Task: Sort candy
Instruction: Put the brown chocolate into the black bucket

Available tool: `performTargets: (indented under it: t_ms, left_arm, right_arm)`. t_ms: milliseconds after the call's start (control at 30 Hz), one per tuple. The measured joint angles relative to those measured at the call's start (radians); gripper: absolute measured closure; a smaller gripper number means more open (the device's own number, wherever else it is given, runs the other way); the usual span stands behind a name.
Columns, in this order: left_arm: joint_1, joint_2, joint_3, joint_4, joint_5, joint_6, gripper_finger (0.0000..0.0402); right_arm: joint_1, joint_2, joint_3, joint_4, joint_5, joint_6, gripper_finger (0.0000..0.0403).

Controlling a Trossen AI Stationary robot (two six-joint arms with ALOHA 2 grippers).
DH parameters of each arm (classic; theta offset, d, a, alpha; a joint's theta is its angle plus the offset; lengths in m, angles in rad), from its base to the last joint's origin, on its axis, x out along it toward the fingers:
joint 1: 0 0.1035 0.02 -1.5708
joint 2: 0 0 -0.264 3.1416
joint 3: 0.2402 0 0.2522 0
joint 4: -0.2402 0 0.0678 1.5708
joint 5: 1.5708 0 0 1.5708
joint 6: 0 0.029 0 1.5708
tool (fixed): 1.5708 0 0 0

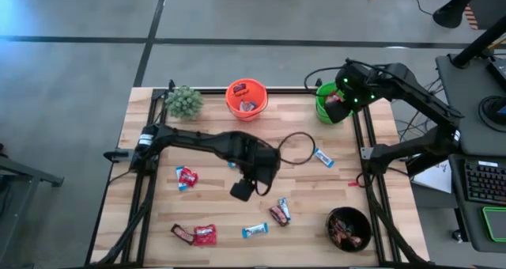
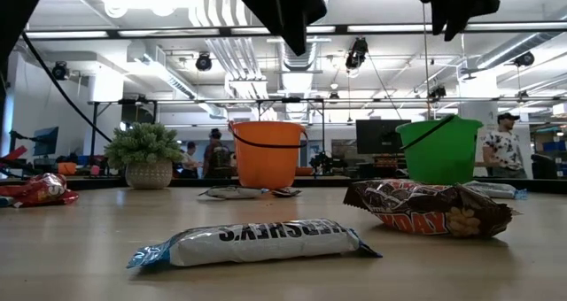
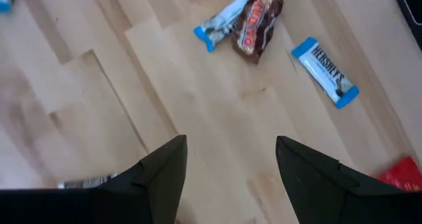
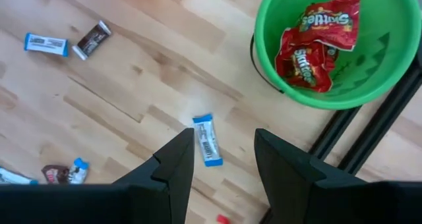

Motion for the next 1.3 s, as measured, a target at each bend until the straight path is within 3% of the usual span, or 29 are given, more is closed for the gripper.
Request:
performTargets:
  t_ms: [267,533,733,1067,1300]
  left_arm:
    - [-0.04,0.0,-0.062,0.087,-0.004,-0.016,0.0187]
    - [-0.04,-0.001,0.009,-0.108,-0.127,-0.061,0.0187]
    - [-0.039,-0.002,0.095,-0.211,-0.152,-0.07,0.0187]
    - [-0.035,-0.004,0.176,-0.354,-0.182,-0.088,0.0187]
    - [-0.033,-0.011,0.192,-0.37,-0.207,-0.09,0.0187]
  right_arm:
    - [0.034,-0.002,0.0,0.0,-0.017,0.072,0.0252]
    - [0.134,-0.001,0.0,0.0,-0.059,0.17,0.0252]
    - [0.289,0.018,0.0,0.037,-0.05,0.288,0.0252]
    - [0.607,0.095,0.0,0.088,0.103,0.492,0.0252]
    - [0.736,0.181,0.0,0.193,0.124,0.538,0.0252]
